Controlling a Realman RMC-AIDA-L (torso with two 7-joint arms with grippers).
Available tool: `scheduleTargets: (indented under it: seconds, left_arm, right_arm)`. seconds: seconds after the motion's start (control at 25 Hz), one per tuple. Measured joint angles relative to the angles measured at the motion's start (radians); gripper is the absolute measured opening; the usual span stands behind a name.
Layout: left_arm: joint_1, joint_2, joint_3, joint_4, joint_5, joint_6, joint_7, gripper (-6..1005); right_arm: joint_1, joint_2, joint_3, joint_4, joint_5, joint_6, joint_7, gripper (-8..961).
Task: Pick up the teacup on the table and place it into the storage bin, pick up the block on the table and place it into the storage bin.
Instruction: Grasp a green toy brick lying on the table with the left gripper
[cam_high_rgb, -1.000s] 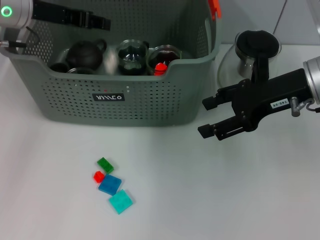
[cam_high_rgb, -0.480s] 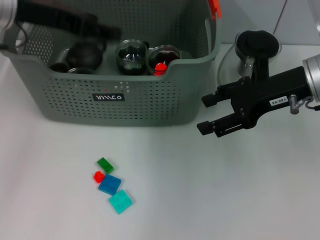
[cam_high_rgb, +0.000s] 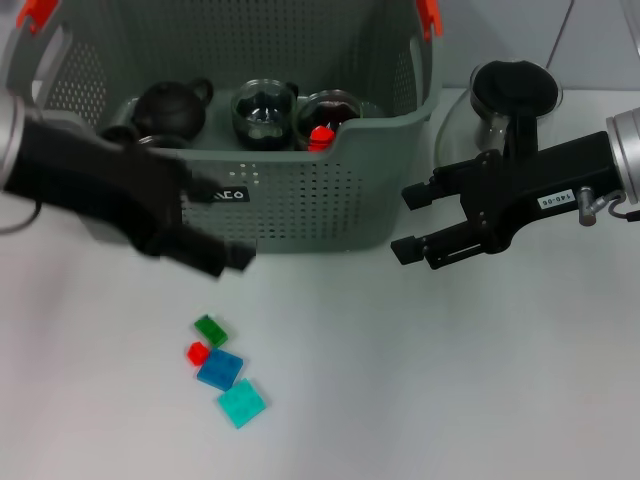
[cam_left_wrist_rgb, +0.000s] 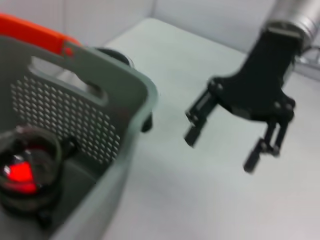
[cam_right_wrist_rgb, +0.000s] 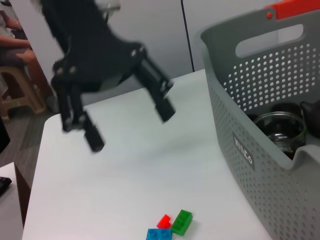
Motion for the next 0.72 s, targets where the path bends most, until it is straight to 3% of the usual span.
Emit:
scheduleTargets:
  seconds: [0.2,0.44,0.72]
  left_arm:
    - [0.039,-0.018,0.059,0.048,0.021,-0.017,0.043,935]
    - [0.046,-0.042,0.093,0.193,0.082,-0.12,0.103,934]
    - [0.039,-0.043,0.138,0.352,0.161,-0.266,0.115,933]
  right_arm:
    - [-0.004,-0.001,0.001,0.0,0.01,0.0,-0.002,837]
    - [-0.005,-0.001,0.002,0.001,0.01,0.0,-0.004,837]
    - [-0.007,-0.002,0.002,0.003,0.009,0.0,-0.007,838]
